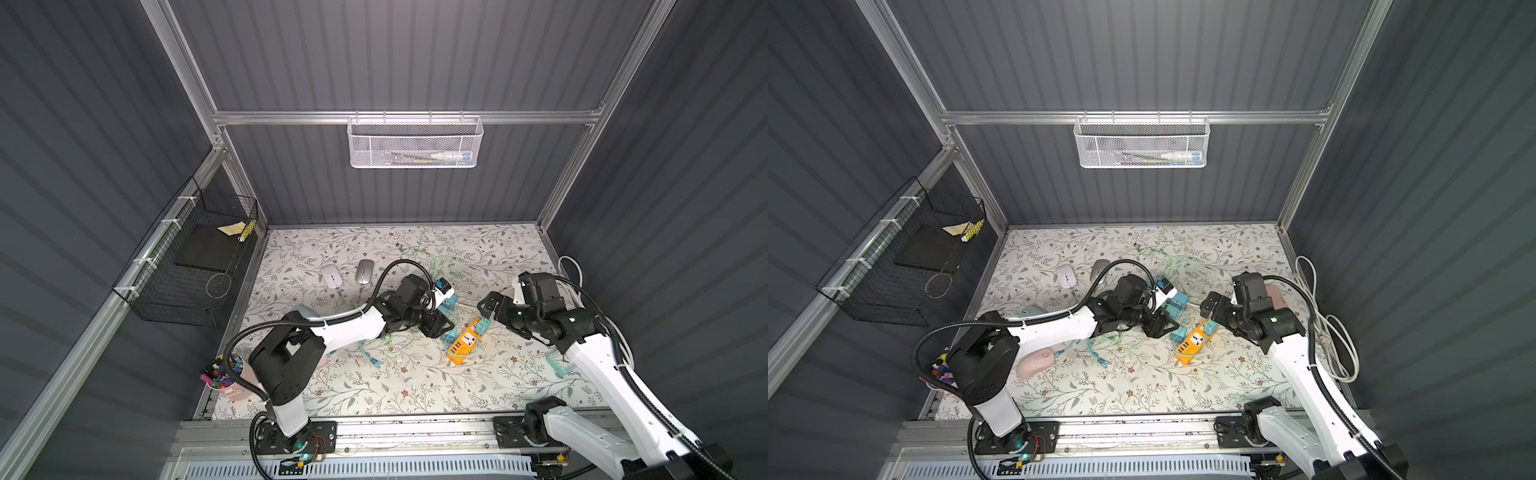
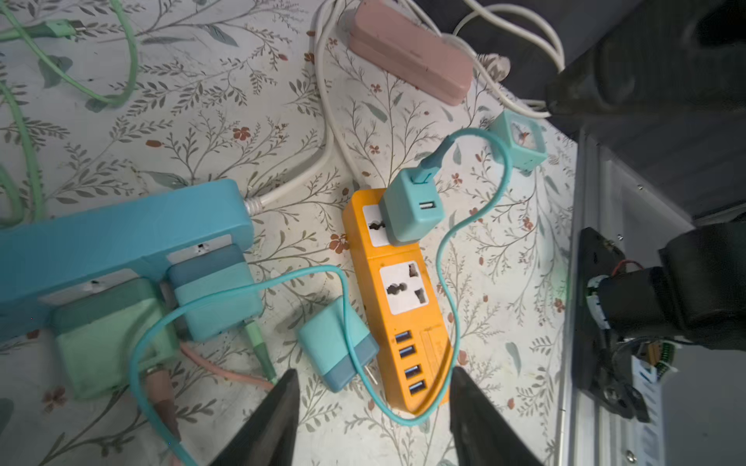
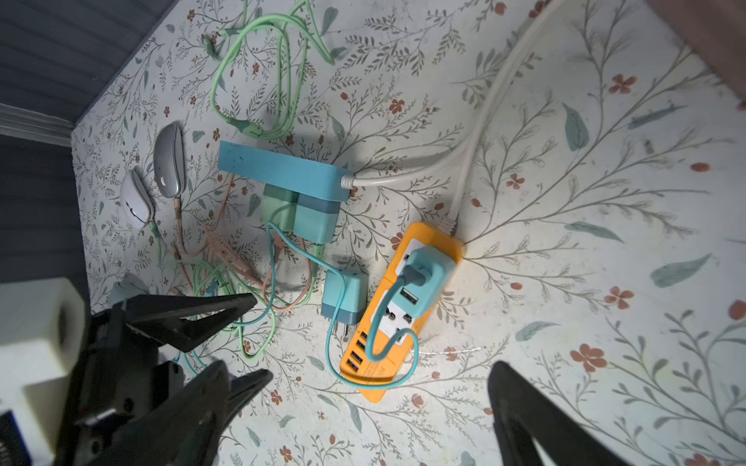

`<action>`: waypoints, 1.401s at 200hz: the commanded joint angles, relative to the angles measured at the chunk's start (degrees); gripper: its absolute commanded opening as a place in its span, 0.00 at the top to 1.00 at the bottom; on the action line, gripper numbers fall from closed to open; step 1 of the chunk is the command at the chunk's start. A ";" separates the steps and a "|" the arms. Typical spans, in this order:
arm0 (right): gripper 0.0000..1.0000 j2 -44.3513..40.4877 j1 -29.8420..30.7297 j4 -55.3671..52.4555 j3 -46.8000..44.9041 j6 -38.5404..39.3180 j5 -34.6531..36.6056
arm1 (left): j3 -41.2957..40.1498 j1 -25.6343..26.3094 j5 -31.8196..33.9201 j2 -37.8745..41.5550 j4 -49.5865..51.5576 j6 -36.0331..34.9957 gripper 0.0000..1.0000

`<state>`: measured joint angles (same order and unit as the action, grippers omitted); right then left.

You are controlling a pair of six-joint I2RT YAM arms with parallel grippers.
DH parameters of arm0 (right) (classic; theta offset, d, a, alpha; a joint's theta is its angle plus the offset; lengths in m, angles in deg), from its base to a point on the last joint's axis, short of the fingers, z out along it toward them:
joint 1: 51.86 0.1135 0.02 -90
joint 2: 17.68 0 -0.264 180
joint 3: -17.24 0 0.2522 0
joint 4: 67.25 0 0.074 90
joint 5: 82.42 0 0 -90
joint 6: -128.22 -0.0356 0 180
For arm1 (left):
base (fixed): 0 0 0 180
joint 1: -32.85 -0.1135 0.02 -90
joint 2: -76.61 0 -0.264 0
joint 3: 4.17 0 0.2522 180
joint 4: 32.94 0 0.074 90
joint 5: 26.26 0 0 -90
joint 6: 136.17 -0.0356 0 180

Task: Unplug the wireless mouse
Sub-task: Remove the plug from the socket.

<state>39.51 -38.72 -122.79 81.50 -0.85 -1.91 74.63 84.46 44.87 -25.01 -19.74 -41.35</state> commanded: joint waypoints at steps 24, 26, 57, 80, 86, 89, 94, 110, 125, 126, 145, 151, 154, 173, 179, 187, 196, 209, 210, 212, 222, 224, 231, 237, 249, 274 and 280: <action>0.24 12.73 -2.29 -0.94 3.23 2.20 -8.08 | 5.26 3.62 7.89 -3.77 5.74 -5.43 0.41; 0.26 13.18 -2.33 -0.87 3.27 2.41 -7.84 | 5.21 3.81 8.00 -3.91 5.81 -5.46 0.41; 0.44 17.22 -3.03 0.09 2.15 1.45 -5.84 | 4.40 5.80 8.60 -4.91 5.33 -5.59 0.41; 0.43 20.50 -3.13 -1.20 2.67 1.25 -4.61 | 4.77 6.90 8.59 -6.00 5.19 -5.60 0.41; 0.43 21.02 -3.13 -1.18 2.67 1.40 -4.44 | 5.07 7.05 8.67 -6.50 5.42 -5.68 0.40; 0.43 21.30 -3.13 -1.21 2.67 1.45 -4.43 | 5.29 7.10 8.80 -6.67 5.54 -5.74 0.40; 0.43 21.65 -3.13 -1.39 2.67 1.61 -4.24 | 5.62 7.21 8.98 -7.04 5.92 -5.81 0.40; 0.44 22.30 -3.13 -1.84 2.50 2.02 -3.09 | 6.80 7.28 9.51 -8.40 7.14 -6.31 0.40; 0.47 22.79 -3.04 -2.21 2.28 2.15 -2.17 | 7.96 7.36 9.89 -9.70 8.30 -6.72 0.40; 0.47 22.79 -3.04 -2.23 2.26 2.15 -2.18 | 8.02 7.36 9.94 -9.80 8.43 -6.78 0.40; 0.51 23.22 -3.04 -2.50 1.99 1.89 -1.38 | 9.30 7.55 10.50 -10.82 9.51 -7.37 0.40; 0.52 23.35 -3.04 -2.34 1.89 1.81 -1.10 | 9.58 7.63 10.82 -11.08 9.80 -7.45 0.40; 0.52 23.40 -3.04 -2.26 1.81 1.73 -0.98 | 9.70 7.62 10.94 -11.29 9.94 -7.56 0.40; 0.56 24.16 -3.04 -1.67 1.49 1.72 -0.44 | 10.87 7.73 11.48 -12.19 11.43 -8.06 0.40; 0.57 24.66 -3.04 -1.59 1.44 1.72 -0.43 | 11.27 7.74 11.62 -12.45 11.98 -8.25 0.40; 0.58 25.30 -3.04 -1.43 1.31 1.85 -0.37 | 11.65 7.86 11.79 -12.72 12.59 -8.44 0.40; 0.59 25.97 -3.04 -1.16 1.18 1.97 -0.52 | 11.84 7.91 11.93 -12.95 12.93 -8.66 0.40; 0.65 26.86 -3.04 -0.81 1.00 2.15 -0.84 | 11.83 7.90 12.10 -13.15 13.15 -8.89 0.40; 0.65 26.85 -3.04 -0.78 1.00 2.15 -0.86 | 11.76 7.94 12.10 -13.16 13.18 -8.88 0.40; 0.66 27.01 -3.04 -0.77 1.00 2.09 -0.87 | 11.82 7.92 12.10 -13.20 13.16 -8.91 0.40; 0.70 27.39 -3.04 -0.75 1.00 2.19 -0.79 | 11.70 7.90 11.98 -13.48 13.12 -8.82 0.40; 0.71 27.44 -3.04 -0.76 1.00 2.16 -0.81 | 11.69 7.91 11.94 -13.44 13.08 -8.79 0.40; 0.73 27.54 -3.04 -0.84 1.13 2.09 -0.54 | 11.59 7.93 11.64 -13.60 12.91 -8.74 0.40; 0.73 27.46 -3.04 -0.90 1.26 2.07 -0.51 | 11.37 7.90 11.35 -13.60 12.52 -8.61 0.41; 0.75 27.54 -3.04 -1.15 1.69 1.98 -0.63 | 10.58 8.05 10.97 -13.39 11.52 -8.43 0.41; 0.75 27.36 -3.04 -1.58 2.23 1.89 -0.61 | 10.13 8.24 10.08 -12.79 10.61 -7.64 0.40; 0.75 27.28 -3.04 -1.61 2.20 1.89 -0.78 | 10.06 8.25 9.42 -12.56 10.21 -7.40 0.40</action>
<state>64.95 -41.86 -123.62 84.24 0.33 -4.19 85.10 92.13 56.37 -37.14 -9.21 -49.00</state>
